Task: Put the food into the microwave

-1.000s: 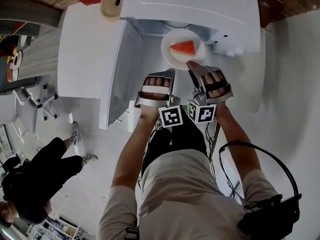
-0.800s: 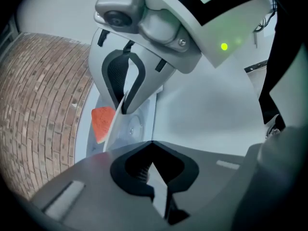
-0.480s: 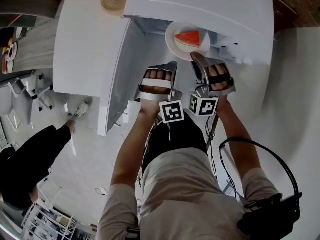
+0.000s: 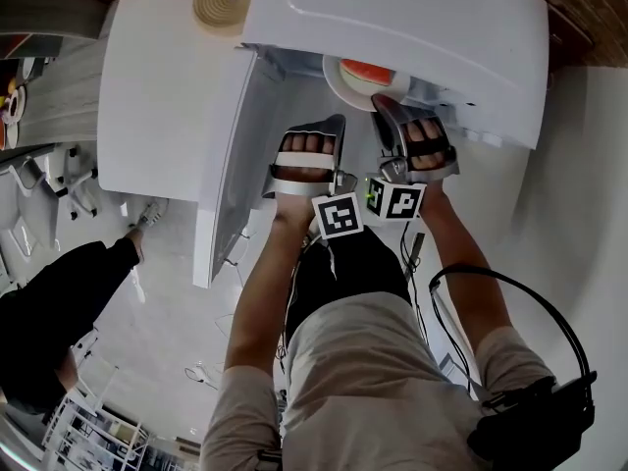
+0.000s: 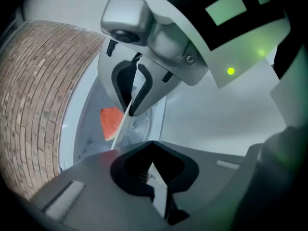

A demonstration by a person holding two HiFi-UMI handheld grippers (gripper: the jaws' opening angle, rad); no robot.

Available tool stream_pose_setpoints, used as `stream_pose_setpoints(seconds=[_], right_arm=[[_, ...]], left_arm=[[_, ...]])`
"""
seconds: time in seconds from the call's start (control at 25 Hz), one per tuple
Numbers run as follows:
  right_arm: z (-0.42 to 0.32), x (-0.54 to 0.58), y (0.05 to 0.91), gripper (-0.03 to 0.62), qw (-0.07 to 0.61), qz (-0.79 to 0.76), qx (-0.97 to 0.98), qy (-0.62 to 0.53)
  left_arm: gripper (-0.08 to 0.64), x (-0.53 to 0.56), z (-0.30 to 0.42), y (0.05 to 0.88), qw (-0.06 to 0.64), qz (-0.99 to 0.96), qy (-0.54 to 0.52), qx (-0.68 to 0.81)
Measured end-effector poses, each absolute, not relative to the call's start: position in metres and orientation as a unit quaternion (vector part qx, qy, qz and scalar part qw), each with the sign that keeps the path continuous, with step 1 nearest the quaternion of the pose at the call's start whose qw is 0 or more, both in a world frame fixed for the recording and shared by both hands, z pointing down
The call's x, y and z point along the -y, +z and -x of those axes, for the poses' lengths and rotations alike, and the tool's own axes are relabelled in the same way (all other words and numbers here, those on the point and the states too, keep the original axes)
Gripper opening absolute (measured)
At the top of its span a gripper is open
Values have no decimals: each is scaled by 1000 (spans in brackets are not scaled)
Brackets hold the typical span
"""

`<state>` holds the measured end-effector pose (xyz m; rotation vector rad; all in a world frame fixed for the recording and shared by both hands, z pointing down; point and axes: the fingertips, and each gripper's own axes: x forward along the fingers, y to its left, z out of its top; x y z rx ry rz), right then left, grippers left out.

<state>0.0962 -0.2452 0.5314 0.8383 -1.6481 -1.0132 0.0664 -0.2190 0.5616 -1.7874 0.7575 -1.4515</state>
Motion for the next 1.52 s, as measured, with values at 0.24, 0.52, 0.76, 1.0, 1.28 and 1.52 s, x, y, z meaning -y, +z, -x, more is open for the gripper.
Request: stream_pose_setpoints(seconds=[0.24,0.52,0.76,1.0,1.28,1.52], right_arm=[[-96,264,540,18,498,-343,679,-416],[-91,280,549,18,503,-338,684,-406],[-94,293,555,18,511,-337,683,-399],[-97,307,564,18,527,-334,678,-388],[-96,316,577,18,539,-328,677,-380],[-98,327,584,18,551,-320,673,-377]], left_arm=[[7,232,-59,570,347,685,-567,-299],[6,244,-54,579,335,685,-573,-300],[8,255,-51,587,330,684,-578,-299],[7,259,-51,593,320,686,-583,-295],[8,258,-47,600,309,688,-587,-296],[8,261,-48,600,305,687,-588,-299]])
